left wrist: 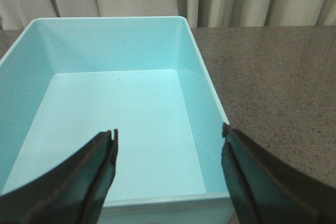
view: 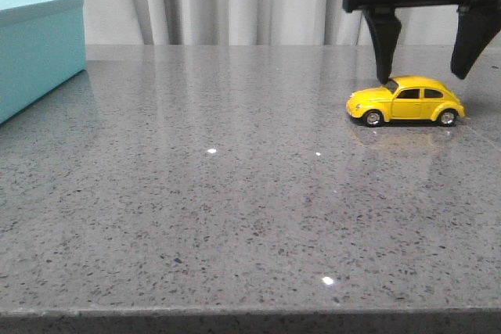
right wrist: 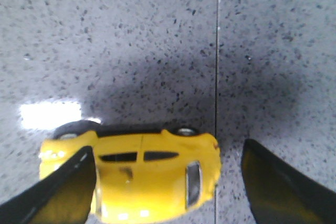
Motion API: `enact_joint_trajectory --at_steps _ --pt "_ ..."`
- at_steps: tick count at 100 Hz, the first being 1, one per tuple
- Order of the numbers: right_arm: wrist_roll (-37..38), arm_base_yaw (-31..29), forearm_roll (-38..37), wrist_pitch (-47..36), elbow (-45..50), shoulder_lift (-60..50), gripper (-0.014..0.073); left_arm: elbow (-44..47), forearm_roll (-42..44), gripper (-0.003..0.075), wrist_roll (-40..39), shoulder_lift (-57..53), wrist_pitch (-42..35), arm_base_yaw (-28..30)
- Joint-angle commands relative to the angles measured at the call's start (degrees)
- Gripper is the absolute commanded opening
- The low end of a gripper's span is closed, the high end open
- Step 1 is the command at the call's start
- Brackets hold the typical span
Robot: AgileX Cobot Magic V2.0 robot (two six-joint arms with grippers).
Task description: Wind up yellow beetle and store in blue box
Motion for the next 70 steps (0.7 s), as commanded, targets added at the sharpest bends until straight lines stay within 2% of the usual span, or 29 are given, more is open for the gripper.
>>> enact_joint_trajectory --at_steps 1,7,17,48,70 --pt "-1.31 0.12 1.76 5.37 -2.26 -6.07 0.0569 -2.2 -0.1 0.0422 0.0 0.44 -4.35 -0.51" --pt "-1.87 0.59 4.27 4.46 -2.96 -8.51 0.0569 -2.2 -0.1 0.0422 0.0 0.44 -4.35 -0.51" --pt "-1.92 2.13 4.27 1.21 -2.99 -13.09 0.0569 -2.2 -0.1 0.0422 0.0 0.44 -4.35 -0.51" --pt "-4.36 2.95 4.27 -0.84 -2.76 -20.68 0.0569 -2.41 -0.1 0.0422 0.0 0.44 -4.35 -0.51" --pt "-7.29 3.39 4.27 -6.62 -1.83 -25.91 0.0569 -6.97 -0.1 0.0422 2.13 3.97 0.17 -2.37"
